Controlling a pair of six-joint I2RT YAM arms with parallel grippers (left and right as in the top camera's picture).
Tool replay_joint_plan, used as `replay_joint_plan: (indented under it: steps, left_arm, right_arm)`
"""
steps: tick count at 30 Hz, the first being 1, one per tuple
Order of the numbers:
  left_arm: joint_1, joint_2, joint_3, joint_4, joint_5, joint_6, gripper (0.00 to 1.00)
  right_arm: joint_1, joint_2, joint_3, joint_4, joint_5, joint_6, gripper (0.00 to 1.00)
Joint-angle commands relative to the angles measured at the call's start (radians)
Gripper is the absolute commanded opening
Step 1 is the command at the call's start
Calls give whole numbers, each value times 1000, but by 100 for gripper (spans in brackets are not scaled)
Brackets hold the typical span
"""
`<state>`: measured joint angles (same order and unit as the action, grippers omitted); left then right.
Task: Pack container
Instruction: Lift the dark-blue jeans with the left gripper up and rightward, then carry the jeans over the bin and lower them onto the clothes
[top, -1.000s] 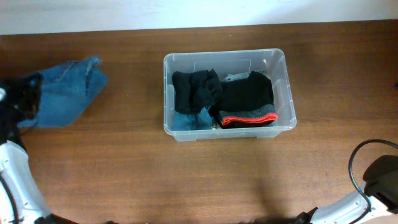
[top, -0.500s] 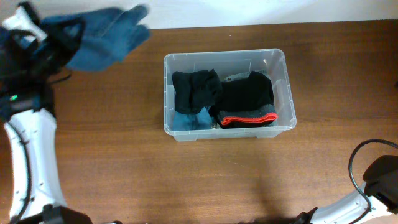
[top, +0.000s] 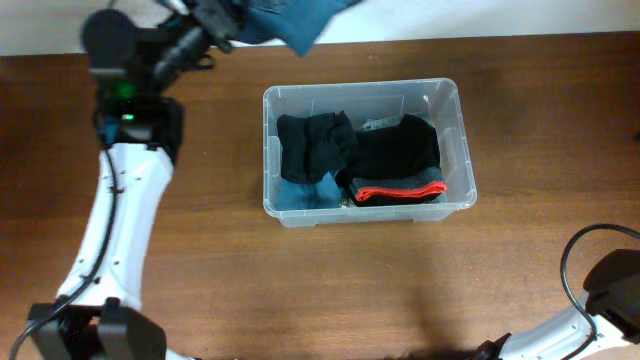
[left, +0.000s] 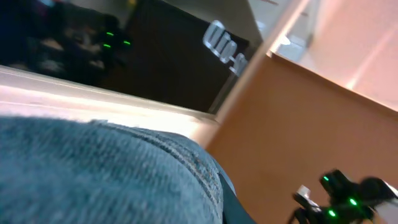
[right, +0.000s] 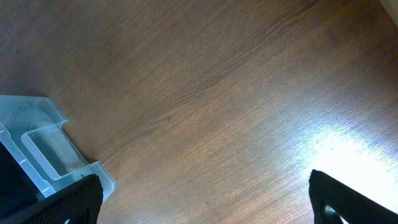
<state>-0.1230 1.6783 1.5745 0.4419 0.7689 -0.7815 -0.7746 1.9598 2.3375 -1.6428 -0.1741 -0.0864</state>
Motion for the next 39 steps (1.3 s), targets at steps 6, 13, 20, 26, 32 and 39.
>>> replay_joint_plan:
  steps: [6, 13, 20, 26, 32, 39]
  left_arm:
    - [-190, 105, 58, 180, 79, 47, 1]
    - [-275, 193, 61, 201, 237, 110, 1]
    - [-288, 256, 93, 210, 474, 138, 1]
    - [-289, 270, 93, 214, 438, 145, 1]
    - [-294, 270, 93, 283, 416, 224, 0]
    - [-307, 286, 93, 284, 268, 335, 0]
  right_arm:
    - [1, 1, 2, 1, 2, -2, 98]
    - [1, 1, 2, 1, 2, -2, 98]
    - [1, 1, 2, 1, 2, -2, 98]
    - [1, 1, 2, 1, 2, -2, 98]
    - [1, 1, 2, 1, 2, -2, 98]
    - [1, 1, 2, 1, 2, -2, 98]
